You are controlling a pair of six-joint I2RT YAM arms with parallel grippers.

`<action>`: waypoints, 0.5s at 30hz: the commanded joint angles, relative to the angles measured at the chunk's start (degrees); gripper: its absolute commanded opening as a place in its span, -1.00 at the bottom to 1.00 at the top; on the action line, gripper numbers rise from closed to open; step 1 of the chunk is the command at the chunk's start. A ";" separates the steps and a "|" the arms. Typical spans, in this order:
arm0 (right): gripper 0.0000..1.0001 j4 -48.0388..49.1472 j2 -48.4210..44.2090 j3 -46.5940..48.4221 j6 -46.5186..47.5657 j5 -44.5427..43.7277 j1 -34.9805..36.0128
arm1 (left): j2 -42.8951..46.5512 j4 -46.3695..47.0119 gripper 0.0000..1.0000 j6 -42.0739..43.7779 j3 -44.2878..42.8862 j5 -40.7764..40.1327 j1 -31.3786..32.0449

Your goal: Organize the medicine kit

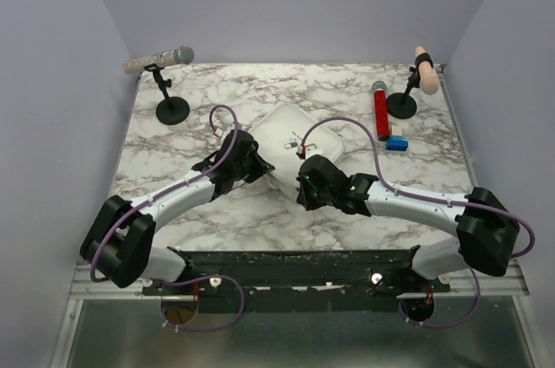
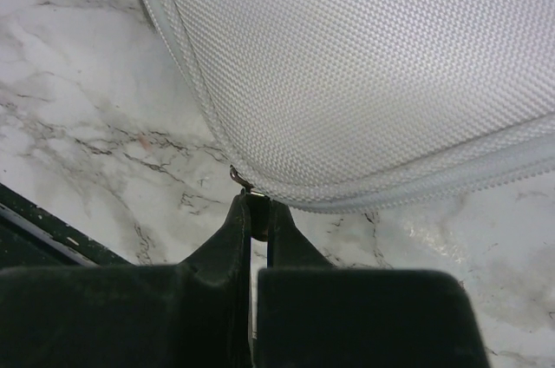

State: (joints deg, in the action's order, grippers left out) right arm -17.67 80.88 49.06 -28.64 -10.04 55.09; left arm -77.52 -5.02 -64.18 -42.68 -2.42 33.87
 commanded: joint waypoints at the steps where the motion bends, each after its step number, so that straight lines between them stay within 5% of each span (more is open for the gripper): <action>1: -0.99 -10.98 -2.66 -3.53 1.66 -8.59 -0.95 | -4.21 -8.00 -1.00 11.97 1.45 -12.88 -6.53; 15: -0.99 -11.60 -4.68 -5.73 -1.15 -8.51 -10.25 | -7.39 -6.93 -1.00 16.36 1.46 -14.72 -8.12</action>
State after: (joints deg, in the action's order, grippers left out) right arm -17.96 78.89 45.93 -29.23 -14.17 50.70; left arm -82.37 -1.50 -59.51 -43.68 2.07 30.46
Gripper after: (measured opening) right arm 0.049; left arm 0.043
